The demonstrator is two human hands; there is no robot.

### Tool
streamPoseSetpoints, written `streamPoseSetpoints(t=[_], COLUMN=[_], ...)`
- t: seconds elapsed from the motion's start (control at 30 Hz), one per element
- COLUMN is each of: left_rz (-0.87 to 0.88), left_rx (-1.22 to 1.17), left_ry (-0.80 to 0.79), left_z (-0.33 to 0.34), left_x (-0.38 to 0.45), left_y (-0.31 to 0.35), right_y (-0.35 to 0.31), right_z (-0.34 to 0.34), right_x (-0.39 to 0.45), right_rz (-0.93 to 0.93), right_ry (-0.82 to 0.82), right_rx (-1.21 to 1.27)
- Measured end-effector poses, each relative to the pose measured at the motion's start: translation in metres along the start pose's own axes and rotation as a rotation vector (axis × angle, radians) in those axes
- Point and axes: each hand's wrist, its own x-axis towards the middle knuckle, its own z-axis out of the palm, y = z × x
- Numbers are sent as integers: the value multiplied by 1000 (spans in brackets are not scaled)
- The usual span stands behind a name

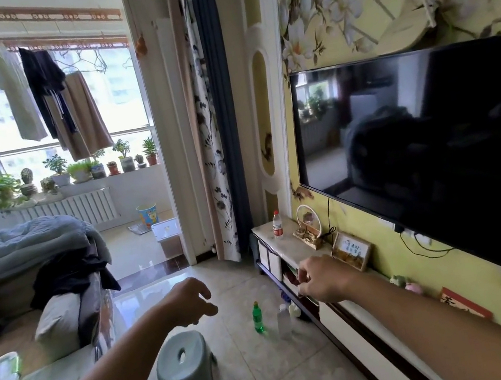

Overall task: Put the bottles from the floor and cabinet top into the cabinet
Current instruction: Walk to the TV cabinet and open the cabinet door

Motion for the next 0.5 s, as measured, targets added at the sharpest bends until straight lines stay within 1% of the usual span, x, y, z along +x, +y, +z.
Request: streamPoseSetpoints(t=[0.17, 0.37, 0.5], left_rz=[10, 12, 19], left_rx=[-16, -18, -24], left_ry=[-31, -74, -50], left_z=[-18, -56, -77], left_x=[50, 110, 150], left_y=[-15, -36, -51], right_y=[-13, -47, -65], right_z=[-1, -2, 2], right_x=[50, 129, 178], right_rz=[9, 25, 11], right_ry=[-16, -37, -19], right_rx=[-12, 26, 28])
